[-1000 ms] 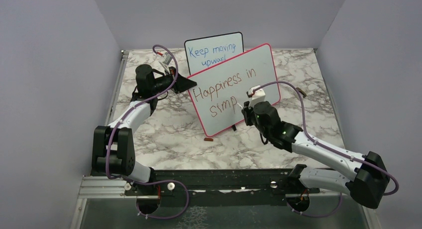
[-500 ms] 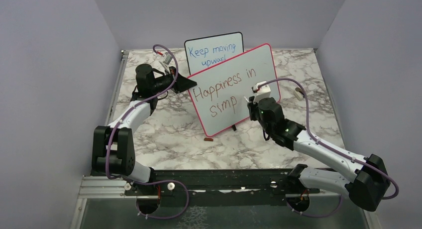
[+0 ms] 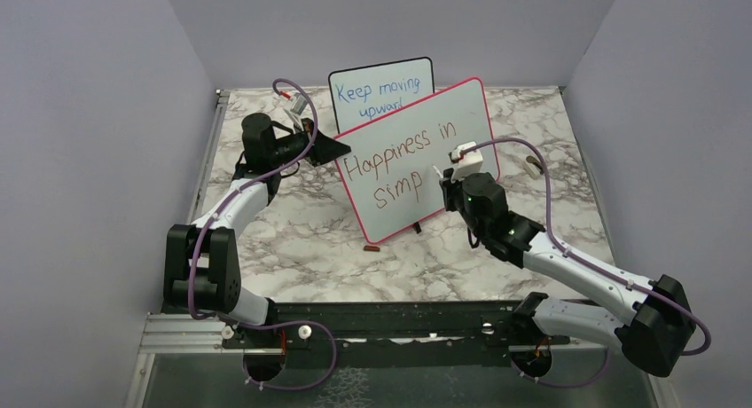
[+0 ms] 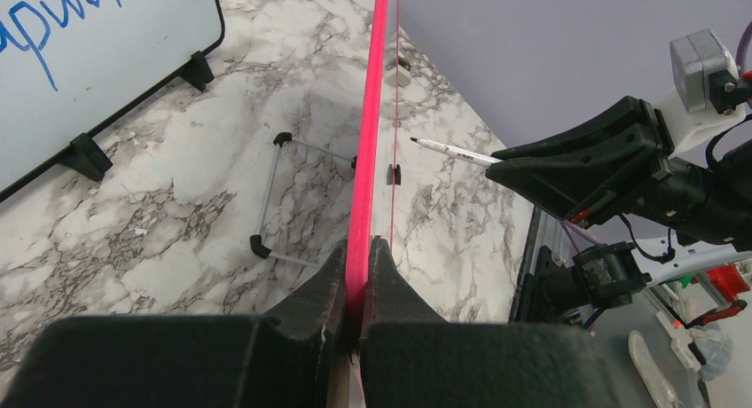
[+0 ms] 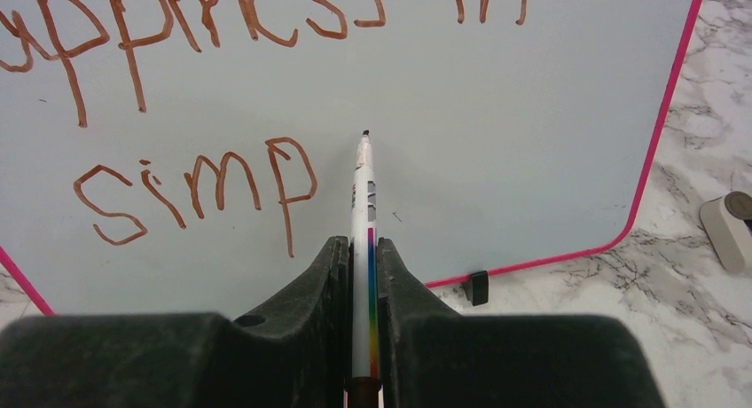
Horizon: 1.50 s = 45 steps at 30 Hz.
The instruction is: Write a sentence on the whiteboard
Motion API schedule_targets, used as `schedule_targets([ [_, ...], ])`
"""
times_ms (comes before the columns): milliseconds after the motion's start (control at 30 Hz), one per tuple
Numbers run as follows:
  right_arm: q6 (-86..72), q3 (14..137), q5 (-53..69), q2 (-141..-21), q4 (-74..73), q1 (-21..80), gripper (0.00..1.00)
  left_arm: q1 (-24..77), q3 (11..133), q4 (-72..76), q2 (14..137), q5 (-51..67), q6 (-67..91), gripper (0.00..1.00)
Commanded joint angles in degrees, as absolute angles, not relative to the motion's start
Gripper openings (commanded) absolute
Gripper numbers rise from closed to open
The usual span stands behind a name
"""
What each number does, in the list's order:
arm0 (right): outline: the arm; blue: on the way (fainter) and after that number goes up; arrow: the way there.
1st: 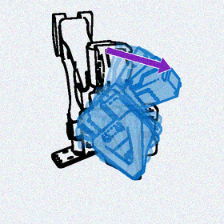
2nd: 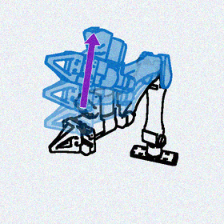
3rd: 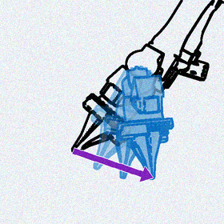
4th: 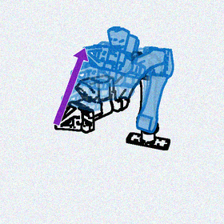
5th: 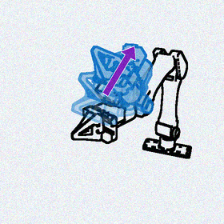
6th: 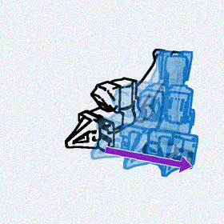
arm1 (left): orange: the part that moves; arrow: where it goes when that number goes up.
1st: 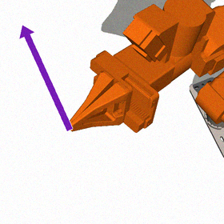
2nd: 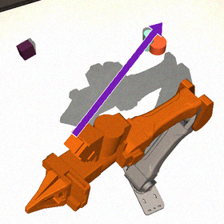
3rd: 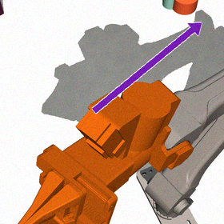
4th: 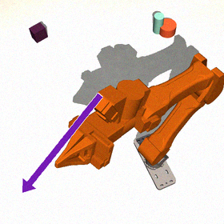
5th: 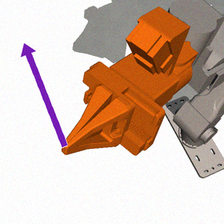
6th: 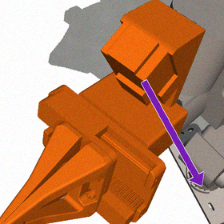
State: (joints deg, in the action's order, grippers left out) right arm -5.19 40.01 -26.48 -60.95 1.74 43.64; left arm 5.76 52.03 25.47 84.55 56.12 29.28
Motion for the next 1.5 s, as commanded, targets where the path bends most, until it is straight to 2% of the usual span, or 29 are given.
schedule_targets([
  [0,-3.78,40.49,-25.75,-60.69,5.6,43.33,0.01,6.39,51.33,18.68,86.57,52.15,23.49,0.0],
  [967,-2.95,44.23,-21.37,-66.82,8.38,43.34,0.01,6.38,51.68,18.28,86.77,52.3,23.38,0.0],
  [1467,-5.12,42.58,-20.15,-64.71,0.32,43.33,0.01,6.35,51.68,18.28,86.66,52.26,23.38,0.0],
])
